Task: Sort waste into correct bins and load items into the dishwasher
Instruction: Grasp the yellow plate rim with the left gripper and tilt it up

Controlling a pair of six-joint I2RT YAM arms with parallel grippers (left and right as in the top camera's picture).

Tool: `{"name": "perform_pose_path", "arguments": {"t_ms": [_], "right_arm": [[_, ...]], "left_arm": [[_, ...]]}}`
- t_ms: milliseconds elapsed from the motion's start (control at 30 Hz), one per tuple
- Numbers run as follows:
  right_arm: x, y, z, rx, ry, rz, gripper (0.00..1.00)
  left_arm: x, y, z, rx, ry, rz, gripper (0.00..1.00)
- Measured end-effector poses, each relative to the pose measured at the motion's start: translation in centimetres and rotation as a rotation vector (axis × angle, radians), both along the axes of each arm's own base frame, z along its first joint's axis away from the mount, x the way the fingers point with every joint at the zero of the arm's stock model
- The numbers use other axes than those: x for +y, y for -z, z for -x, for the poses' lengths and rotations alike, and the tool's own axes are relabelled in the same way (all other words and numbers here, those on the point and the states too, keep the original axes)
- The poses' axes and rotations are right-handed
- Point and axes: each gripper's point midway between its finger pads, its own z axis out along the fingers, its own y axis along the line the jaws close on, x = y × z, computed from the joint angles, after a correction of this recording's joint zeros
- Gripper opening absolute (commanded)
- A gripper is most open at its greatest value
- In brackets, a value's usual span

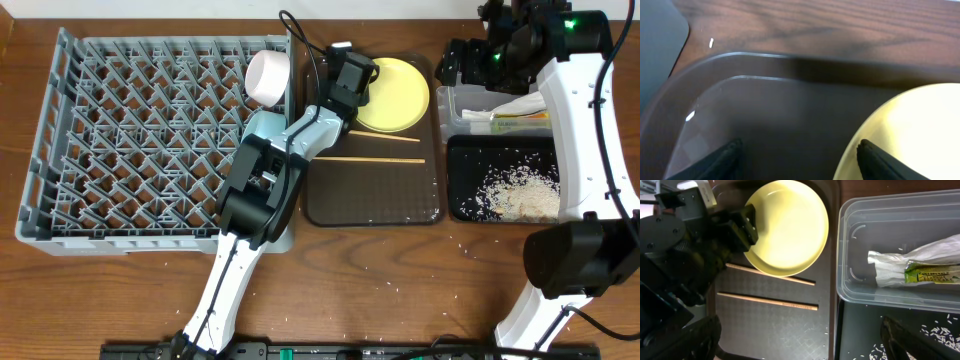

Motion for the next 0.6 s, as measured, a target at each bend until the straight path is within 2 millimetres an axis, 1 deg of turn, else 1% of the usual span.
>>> {"name": "perform_pose_path", "arguments": {"t_ms": [33,67,133,167,333,467,600], "right_arm": [[0.0,0.0,0.0,0.000,0.000,0.000,0.99],[0.0,0.0,0.0,0.000,0.000,0.000,0.99],[0.0,0.0,0.0,0.000,0.000,0.000,0.99],[0.0,0.0,0.0,0.000,0.000,0.000,0.99],[0.0,0.0,0.0,0.000,0.000,0.000,0.99],[0.0,0.0,0.0,-0.001,0.000,0.000,0.99],[0.0,0.0,0.0,0.000,0.000,0.000,0.99]], "left_arm": [[0.0,0.0,-0.1,-0.002,-0.002,0.003,0.42],[0.0,0.1,-0.2,-0.004,-0.002,0.003,0.29],[-0.1,0.2,-0.3,-0.004,0.003,0.007,0.10],[-0.2,0.2,-0.3,-0.003,0.008,0.015,0.08],[-1.5,0.0,0.0,0.002,0.037,0.043,0.07],[-1.5,-0.1,0.3,0.019,0.046,0.043,0.08],[-1.1,-0.6,1.5,0.074,0.058,0.018,0.08]]}}
